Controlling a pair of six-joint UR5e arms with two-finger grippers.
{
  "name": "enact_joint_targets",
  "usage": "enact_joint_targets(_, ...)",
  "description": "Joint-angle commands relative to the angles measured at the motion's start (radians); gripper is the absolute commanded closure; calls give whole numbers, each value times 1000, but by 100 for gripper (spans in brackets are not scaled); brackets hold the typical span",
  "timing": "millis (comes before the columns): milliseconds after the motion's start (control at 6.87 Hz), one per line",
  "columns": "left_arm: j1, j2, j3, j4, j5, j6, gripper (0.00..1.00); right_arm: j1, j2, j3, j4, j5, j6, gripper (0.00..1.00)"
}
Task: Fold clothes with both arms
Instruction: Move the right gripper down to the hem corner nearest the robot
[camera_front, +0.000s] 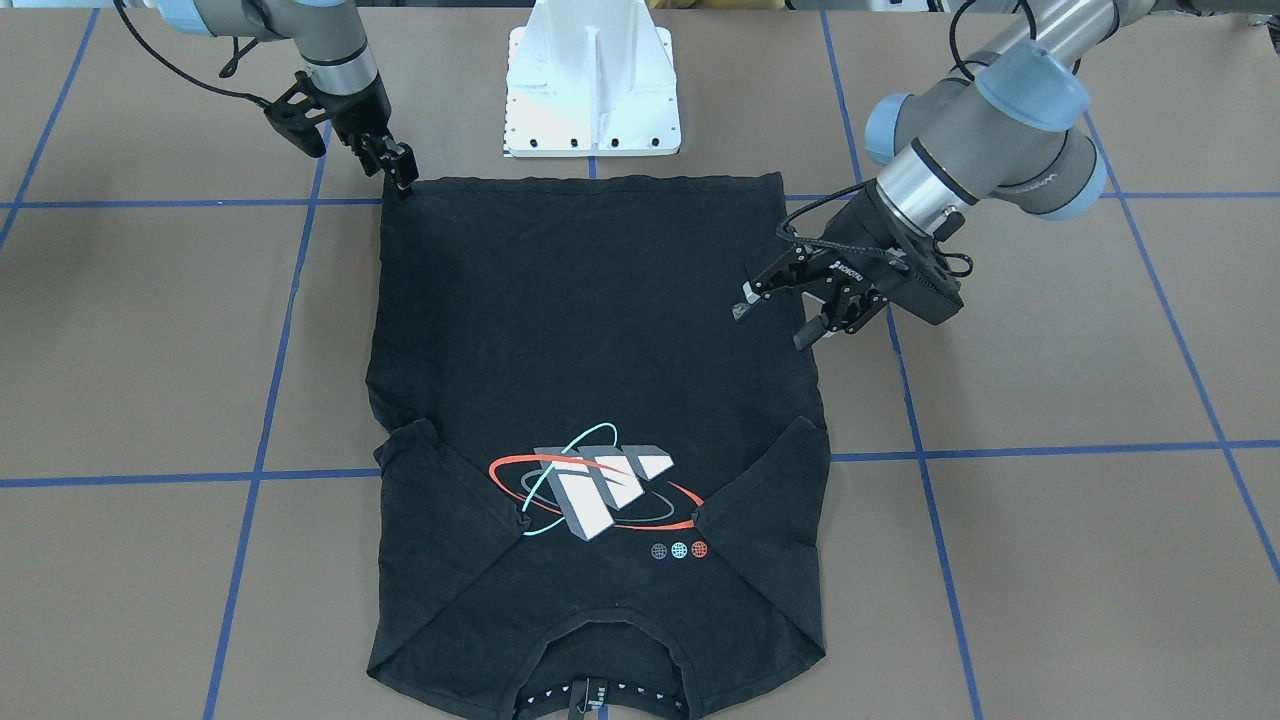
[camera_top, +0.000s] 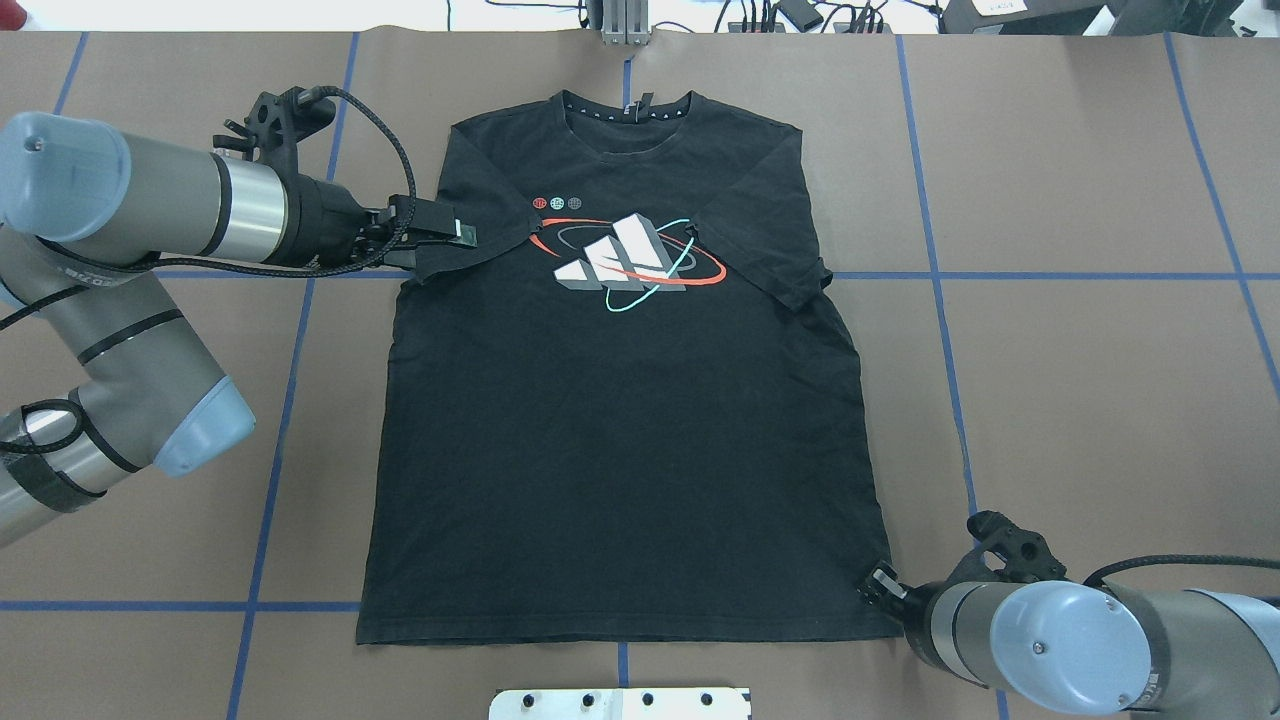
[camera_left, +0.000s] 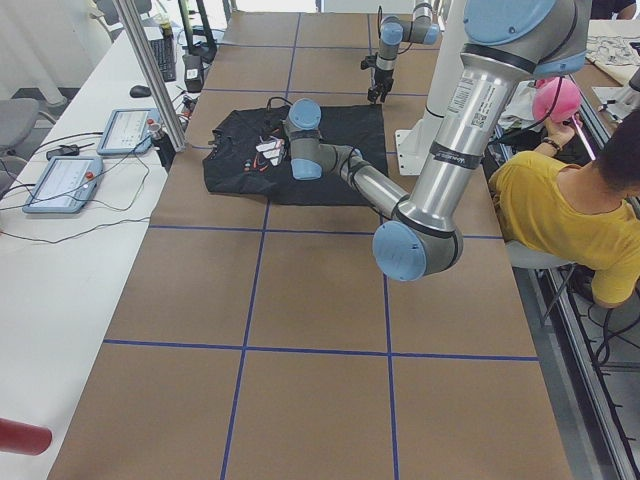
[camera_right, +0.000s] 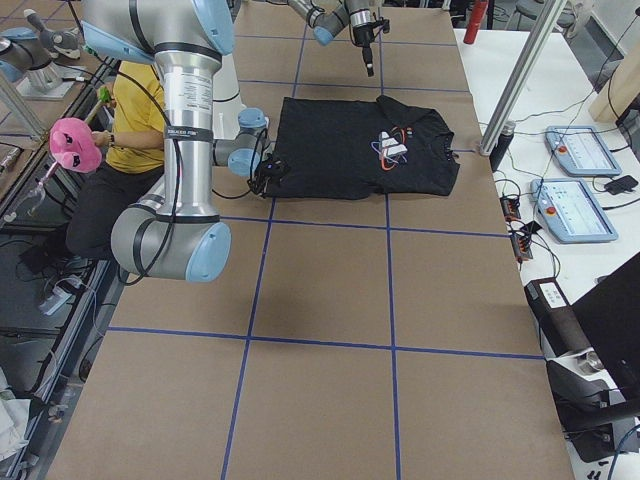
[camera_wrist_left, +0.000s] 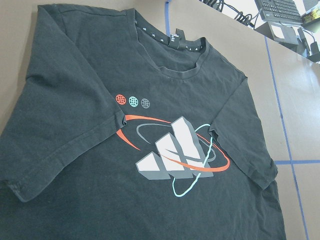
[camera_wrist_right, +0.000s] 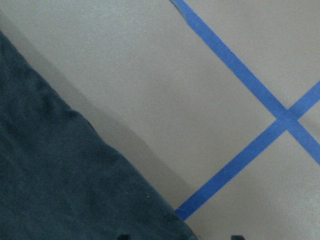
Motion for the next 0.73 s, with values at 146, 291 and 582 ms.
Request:
enact_joint_targets(146,0,0,-1,0,0,-3,5,-15,-1,-5,1,6,0,40)
enact_joint_targets(291,0,-1,-1,0,0,-3,5,-16,-1,-5,1,6,0,43)
enact_joint_targets(582,0,-3,-1,0,0,-3,5,-25,-1,-5,-1,6,0,45)
